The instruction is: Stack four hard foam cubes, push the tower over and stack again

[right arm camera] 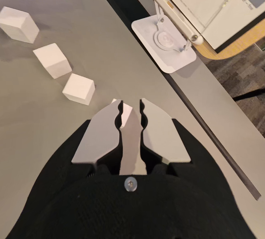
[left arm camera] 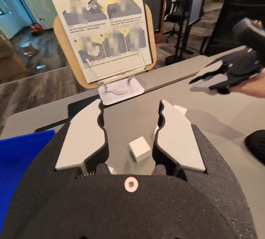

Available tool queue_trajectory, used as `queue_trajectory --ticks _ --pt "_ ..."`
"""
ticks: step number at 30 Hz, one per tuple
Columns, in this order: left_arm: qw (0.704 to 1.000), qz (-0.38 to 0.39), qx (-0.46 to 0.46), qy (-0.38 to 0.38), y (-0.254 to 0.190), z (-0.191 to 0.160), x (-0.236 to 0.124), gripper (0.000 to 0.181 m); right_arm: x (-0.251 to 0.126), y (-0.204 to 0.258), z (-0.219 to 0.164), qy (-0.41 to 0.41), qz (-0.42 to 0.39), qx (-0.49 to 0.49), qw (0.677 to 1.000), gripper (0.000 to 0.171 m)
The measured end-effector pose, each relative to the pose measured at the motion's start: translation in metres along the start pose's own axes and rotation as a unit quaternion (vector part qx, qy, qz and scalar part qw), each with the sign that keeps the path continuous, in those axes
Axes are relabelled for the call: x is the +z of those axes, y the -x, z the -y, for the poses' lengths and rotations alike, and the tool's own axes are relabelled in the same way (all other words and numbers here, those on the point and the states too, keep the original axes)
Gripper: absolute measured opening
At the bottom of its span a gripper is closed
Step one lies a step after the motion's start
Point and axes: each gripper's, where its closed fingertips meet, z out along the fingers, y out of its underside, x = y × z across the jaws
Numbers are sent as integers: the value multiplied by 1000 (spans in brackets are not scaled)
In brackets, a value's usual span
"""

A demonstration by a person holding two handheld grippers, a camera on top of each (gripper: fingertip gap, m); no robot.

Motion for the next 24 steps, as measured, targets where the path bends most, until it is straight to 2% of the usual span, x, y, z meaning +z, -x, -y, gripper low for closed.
queue_trajectory --ticks 2,6,12,16,18,21,24 --pt "999 6 34 27 -4 -14 -12 74 -5 -7 0 -6 -11 5 1000 23" --pt "987 -74 118 76 -29 -57 -19 54 -21 -14 12 -52 -15 18 998 24" --pt "959 -52 230 158 17 -127 -3 55 -40 -20 22 -90 -21 16 996 25" --pt "919 -45 303 247 47 -175 5 59 -41 -27 16 -92 -23 31 995 25" --pt "909 -56 301 282 52 -192 7 62 -37 -32 10 -82 -27 39 995 25" --pt "905 -71 251 336 55 -210 11 65 -31 -36 1 -69 -23 44 996 26" --pt "890 -62 240 382 69 -225 18 71 -25 -37 -5 -62 -12 52 997 26"
